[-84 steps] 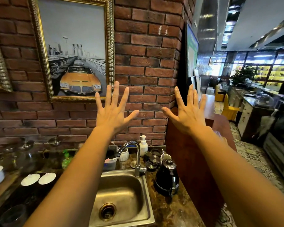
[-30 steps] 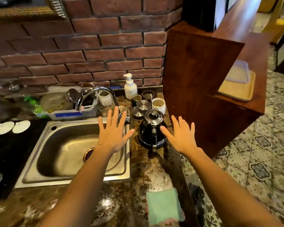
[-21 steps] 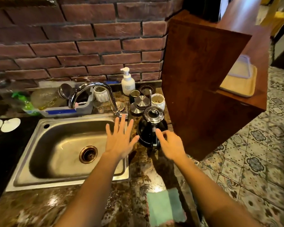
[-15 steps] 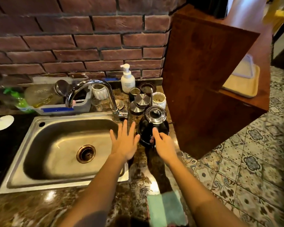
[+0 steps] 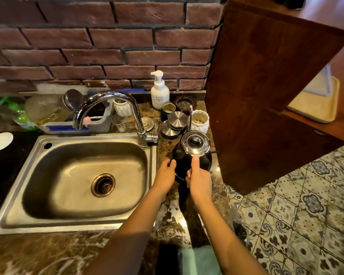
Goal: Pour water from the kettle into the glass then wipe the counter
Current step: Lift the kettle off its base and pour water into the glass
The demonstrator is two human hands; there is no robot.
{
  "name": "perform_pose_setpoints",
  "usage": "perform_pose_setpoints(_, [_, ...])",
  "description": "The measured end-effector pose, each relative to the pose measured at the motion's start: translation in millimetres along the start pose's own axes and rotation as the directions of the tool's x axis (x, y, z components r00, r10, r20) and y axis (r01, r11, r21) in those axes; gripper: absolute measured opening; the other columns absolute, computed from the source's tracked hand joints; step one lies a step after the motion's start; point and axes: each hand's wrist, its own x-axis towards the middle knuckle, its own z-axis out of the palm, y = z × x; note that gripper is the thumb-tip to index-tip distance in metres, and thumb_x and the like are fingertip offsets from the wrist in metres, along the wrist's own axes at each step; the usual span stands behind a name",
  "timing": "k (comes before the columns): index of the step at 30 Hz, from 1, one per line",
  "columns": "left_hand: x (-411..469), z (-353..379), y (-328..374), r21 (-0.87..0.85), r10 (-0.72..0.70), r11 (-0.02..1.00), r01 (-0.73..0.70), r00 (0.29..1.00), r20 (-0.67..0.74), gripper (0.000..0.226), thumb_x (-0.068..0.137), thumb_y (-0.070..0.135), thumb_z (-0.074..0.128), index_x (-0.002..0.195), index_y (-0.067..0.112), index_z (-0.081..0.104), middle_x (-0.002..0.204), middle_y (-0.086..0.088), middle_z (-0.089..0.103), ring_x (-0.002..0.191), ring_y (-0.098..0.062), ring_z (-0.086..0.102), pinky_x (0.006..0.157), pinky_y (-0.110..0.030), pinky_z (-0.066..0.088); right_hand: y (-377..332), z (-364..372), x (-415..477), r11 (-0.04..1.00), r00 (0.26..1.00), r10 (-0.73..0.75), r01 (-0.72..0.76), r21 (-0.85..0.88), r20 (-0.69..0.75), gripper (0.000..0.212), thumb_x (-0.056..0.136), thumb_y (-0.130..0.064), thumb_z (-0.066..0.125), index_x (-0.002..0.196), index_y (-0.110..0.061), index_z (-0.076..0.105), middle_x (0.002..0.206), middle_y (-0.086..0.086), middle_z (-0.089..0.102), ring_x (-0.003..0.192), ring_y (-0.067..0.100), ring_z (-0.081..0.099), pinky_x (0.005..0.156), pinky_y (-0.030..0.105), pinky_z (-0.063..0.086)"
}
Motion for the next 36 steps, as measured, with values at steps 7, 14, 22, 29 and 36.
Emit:
perform_pose_setpoints(7, [6, 17, 0, -0.499, -0.205, 0.844, 0.197, 0.978, 0.040, 0.043, 0.104, 0.045, 0.049, 0.142, 0.025, 0.053, 0.136, -0.010, 0.063, 0.118, -0.033, 0.064, 0.107, -0.047, 0.051, 12, 1, 12, 0.999, 0.999, -0.045, 0.045, 0.006, 0.007, 0.076, 0.089, -0.082, 0.034, 0.042, -0.022, 0.038, 0.043, -0.004, 0.040, 0.047, 0.018, 0.042, 0.058, 0.034, 0.034])
perform_pose_setpoints(14, [10, 19, 2, -0.576, -0.243, 0.783, 0.234, 0.968, 0.064, 0.060, 0.100, 0.055, 0.050, 0.148, 0.018, 0.050, 0.142, -0.015, 0.061, 0.123, -0.034, 0.062, 0.108, -0.048, 0.050, 12, -16, 21, 0.998, 0.987, -0.059, 0.056, 0.023, 0.151, 0.077, 0.092, -0.075, 0.038, 0.035, -0.024, 0.040, 0.040, -0.006, 0.039, 0.042, 0.016, 0.038, 0.055, 0.034, 0.031])
perform_pose_setpoints(22, [7, 14, 7, -0.584, -0.238, 0.774, 0.244, 0.967, 0.089, 0.053, 0.102, 0.053, 0.048, 0.139, 0.016, 0.055, 0.105, -0.008, 0.070, 0.101, -0.030, 0.070, 0.076, -0.036, 0.060, 6, -45, 30, 0.996, 0.950, -0.077, 0.057, 0.075, 0.302, 0.072, 0.100, -0.060, 0.046, 0.049, -0.010, 0.043, 0.045, 0.002, 0.033, 0.039, 0.013, 0.030, 0.047, 0.027, 0.024])
perform_pose_setpoints(29, [10, 18, 6, -0.604, -0.224, 0.759, 0.244, 0.968, 0.110, 0.057, 0.098, 0.055, 0.054, 0.142, 0.018, 0.055, 0.114, -0.005, 0.069, 0.107, -0.027, 0.068, 0.090, -0.038, 0.057, 12, -53, 28, 0.983, 0.960, -0.180, 0.181, 0.016, 0.214, 0.067, 0.095, -0.064, 0.051, 0.039, -0.027, 0.040, 0.041, -0.010, 0.035, 0.042, 0.013, 0.030, 0.050, 0.032, 0.023])
perform_pose_setpoints(36, [-2, 18, 5, -0.664, -0.240, 0.701, 0.261, 0.963, 0.126, 0.060, 0.096, 0.060, 0.054, 0.142, 0.021, 0.056, 0.115, -0.003, 0.070, 0.111, -0.026, 0.065, 0.089, -0.040, 0.055, 1, -61, 23, 0.960, 0.944, -0.261, 0.276, -0.049, 0.201, 0.070, 0.091, -0.073, 0.052, 0.042, -0.025, 0.037, 0.043, -0.006, 0.033, 0.045, 0.017, 0.030, 0.050, 0.050, 0.025])
